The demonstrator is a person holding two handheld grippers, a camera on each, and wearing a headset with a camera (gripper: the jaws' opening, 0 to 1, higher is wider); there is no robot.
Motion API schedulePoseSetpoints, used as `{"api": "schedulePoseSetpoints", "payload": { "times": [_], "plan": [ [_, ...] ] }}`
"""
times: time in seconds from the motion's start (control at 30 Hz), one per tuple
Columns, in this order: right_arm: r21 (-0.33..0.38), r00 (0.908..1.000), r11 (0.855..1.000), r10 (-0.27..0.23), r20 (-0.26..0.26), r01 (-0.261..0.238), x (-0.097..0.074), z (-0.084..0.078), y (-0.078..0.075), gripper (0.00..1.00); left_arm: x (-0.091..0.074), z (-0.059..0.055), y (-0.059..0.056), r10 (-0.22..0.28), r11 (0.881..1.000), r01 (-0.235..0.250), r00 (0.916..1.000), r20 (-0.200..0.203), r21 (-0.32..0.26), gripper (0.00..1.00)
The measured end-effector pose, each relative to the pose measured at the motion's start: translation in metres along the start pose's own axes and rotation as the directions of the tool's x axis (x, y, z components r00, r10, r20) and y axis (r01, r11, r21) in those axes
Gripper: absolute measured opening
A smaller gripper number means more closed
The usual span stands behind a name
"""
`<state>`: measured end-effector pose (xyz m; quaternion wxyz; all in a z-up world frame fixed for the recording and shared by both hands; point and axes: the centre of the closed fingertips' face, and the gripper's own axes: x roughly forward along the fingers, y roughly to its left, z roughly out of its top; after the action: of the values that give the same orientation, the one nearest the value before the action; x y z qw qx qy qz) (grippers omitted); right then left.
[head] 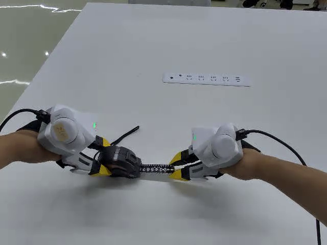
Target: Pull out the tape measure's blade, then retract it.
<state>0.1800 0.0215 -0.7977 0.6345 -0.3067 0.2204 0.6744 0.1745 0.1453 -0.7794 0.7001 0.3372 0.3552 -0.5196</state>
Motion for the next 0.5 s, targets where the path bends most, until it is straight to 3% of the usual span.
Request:
{"api": "schedulePoseSetpoints", "payload": {
  "times": [0.5],
  "plan": [
    [-0.001, 1.0000, 1.000, -0.002, -0.005, 0.002, -0.0028, -0.0027, -0.0011, 0.12, -0.0006, -0.0004, 0.0007, 0.004, 1.000, -0.004, 1.0000, 0.005, -0.003, 0.26]
  ]
}}
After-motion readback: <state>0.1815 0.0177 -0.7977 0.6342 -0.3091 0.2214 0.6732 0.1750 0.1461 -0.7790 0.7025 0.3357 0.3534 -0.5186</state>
